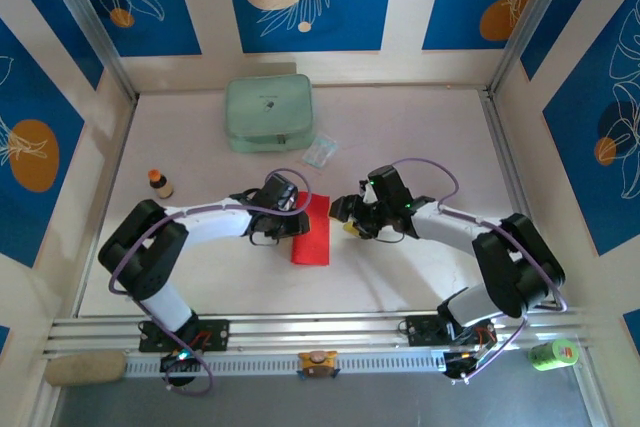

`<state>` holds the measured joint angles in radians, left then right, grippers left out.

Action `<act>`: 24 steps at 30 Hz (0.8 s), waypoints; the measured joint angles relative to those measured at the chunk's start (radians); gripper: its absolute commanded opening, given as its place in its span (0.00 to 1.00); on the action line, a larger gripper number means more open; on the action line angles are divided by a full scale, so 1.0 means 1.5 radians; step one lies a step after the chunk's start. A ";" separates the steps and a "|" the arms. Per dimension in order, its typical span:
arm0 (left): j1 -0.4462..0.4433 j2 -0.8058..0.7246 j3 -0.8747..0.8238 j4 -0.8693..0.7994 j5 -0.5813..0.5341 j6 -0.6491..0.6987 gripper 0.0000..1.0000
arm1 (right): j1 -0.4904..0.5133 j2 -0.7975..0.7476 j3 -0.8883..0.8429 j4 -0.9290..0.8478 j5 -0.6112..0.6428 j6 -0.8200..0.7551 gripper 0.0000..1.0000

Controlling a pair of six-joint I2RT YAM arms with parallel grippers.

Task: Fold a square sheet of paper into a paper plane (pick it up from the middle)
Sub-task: Fold the paper at the center of the table, then hold the paper at the center of the table.

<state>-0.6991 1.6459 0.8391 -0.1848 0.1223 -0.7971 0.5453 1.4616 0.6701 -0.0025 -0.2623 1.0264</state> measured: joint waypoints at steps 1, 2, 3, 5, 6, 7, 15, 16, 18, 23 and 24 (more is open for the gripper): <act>0.001 0.001 0.000 0.000 0.000 0.002 0.46 | 0.003 0.002 0.001 0.001 0.000 0.000 0.62; 0.003 0.002 0.000 0.000 0.004 0.004 0.46 | 0.005 0.006 0.002 0.003 0.000 0.002 0.61; 0.004 0.003 0.000 0.000 0.005 0.008 0.46 | 0.008 0.008 0.002 0.006 -0.001 0.003 0.57; 0.006 0.005 0.002 -0.001 0.006 0.010 0.46 | 0.012 0.013 0.002 0.010 -0.001 0.004 0.53; 0.007 0.006 0.003 -0.003 0.009 0.012 0.47 | 0.013 0.016 0.003 0.013 -0.001 0.006 0.48; 0.007 0.007 0.004 -0.004 0.010 0.013 0.46 | 0.014 0.019 0.004 0.014 -0.002 0.005 0.44; 0.010 0.008 0.005 -0.003 0.019 0.007 0.47 | 0.041 0.093 0.062 0.011 0.000 -0.001 0.29; 0.010 0.009 0.005 -0.002 0.020 0.005 0.47 | 0.046 0.104 0.075 0.005 0.003 -0.003 0.28; 0.011 0.009 0.005 -0.002 0.023 -0.004 0.47 | 0.056 0.126 0.101 -0.008 0.011 -0.009 0.23; 0.013 0.009 0.000 0.008 0.029 -0.019 0.48 | 0.063 0.173 0.132 -0.034 0.018 -0.033 0.16; 0.013 0.009 -0.001 0.008 0.031 -0.021 0.48 | 0.063 0.183 0.137 -0.045 0.019 -0.038 0.16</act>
<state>-0.6788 1.6596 0.8383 -0.1726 0.1680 -0.8291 0.6395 1.7355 0.8761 -0.0696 -0.2344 0.9691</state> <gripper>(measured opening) 0.475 0.173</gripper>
